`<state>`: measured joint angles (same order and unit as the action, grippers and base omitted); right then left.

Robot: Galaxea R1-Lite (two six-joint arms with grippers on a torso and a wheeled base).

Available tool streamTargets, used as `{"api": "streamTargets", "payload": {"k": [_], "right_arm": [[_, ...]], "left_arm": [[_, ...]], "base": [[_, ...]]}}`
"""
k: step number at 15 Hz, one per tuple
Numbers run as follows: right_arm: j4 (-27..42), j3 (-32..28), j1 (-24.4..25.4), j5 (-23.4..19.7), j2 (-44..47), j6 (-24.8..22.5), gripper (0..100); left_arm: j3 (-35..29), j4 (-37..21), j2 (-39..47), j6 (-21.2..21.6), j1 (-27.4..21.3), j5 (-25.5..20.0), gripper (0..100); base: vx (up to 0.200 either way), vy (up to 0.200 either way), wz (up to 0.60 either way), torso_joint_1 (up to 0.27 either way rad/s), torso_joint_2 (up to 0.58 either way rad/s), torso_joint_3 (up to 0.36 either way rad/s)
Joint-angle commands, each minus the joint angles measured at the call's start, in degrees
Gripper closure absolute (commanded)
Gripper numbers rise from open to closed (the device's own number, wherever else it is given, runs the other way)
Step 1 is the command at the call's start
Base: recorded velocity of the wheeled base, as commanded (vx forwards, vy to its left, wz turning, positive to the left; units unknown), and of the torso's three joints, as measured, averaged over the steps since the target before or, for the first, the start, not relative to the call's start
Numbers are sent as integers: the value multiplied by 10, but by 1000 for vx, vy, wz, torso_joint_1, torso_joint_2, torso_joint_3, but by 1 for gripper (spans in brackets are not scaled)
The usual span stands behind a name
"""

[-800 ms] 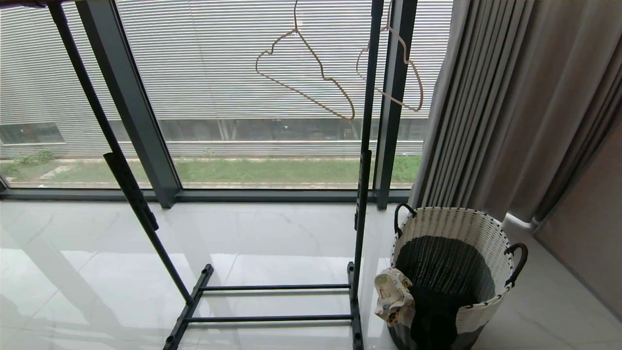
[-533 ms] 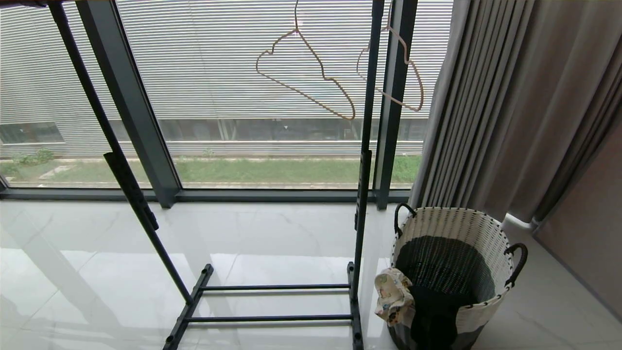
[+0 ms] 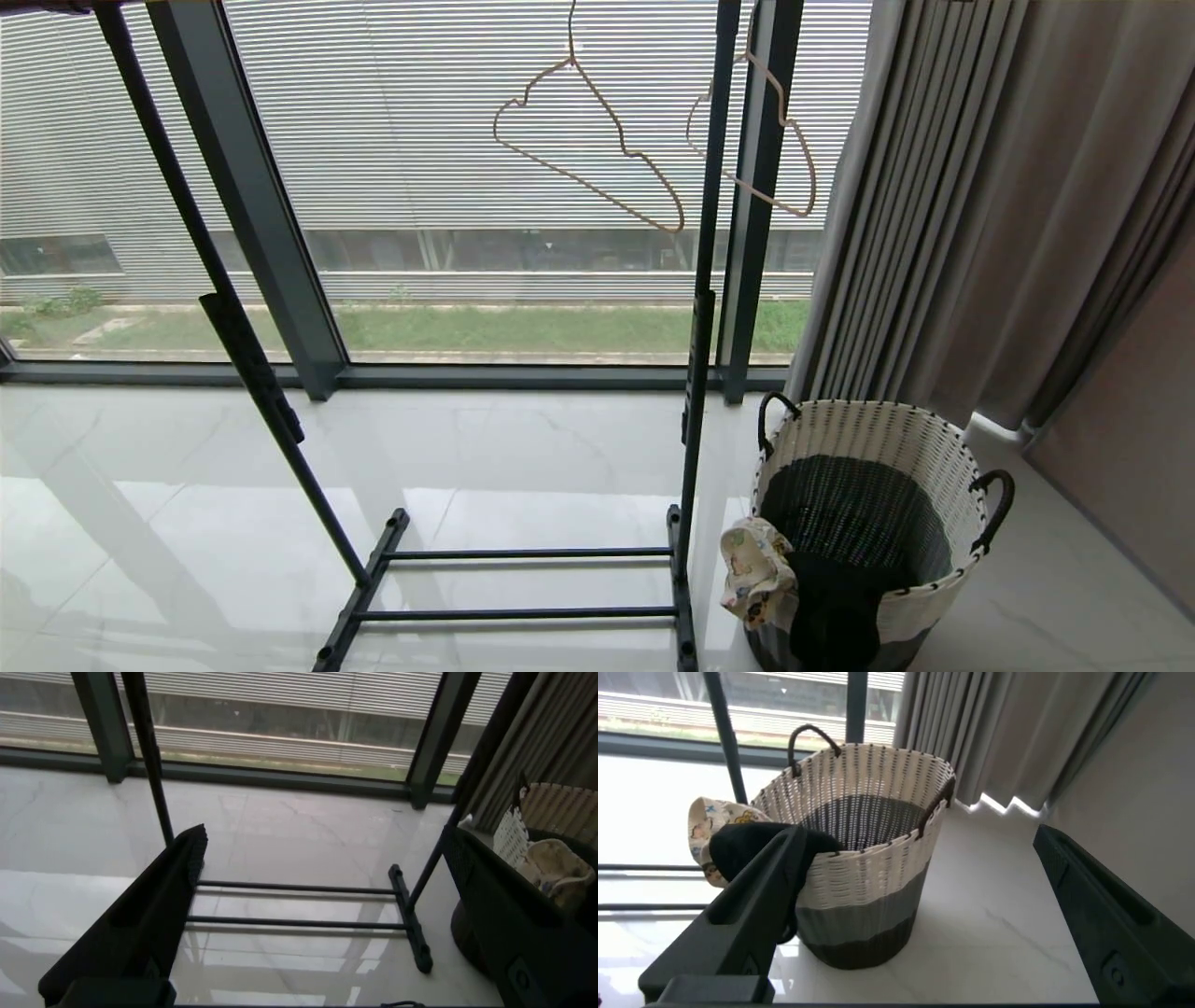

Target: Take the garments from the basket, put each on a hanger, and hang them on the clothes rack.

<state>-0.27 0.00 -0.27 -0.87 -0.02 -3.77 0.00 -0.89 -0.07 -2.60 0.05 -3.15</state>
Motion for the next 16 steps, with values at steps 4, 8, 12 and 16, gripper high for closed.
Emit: {"api": "streamTargets", "payload": {"k": [4,8,12,16], "right_arm": [[0,-1,0,0,0,0,0],[0,0,0,0,0,0,0],[0,0,0,0,0,1,0],[0,-1,0,0,0,0,0]], "left_arm": [[0,0,1,0,0,0,0],[0,0,1,0,0,0,0],[0,0,1,2,0,0,0],[0,0,1,1,0,0,0]], "base": [[50,0,0,-1,1,1],[0,0,0,0,0,0],[0,100,0,0,2,2],[0,200,0,6,5,0]]}}
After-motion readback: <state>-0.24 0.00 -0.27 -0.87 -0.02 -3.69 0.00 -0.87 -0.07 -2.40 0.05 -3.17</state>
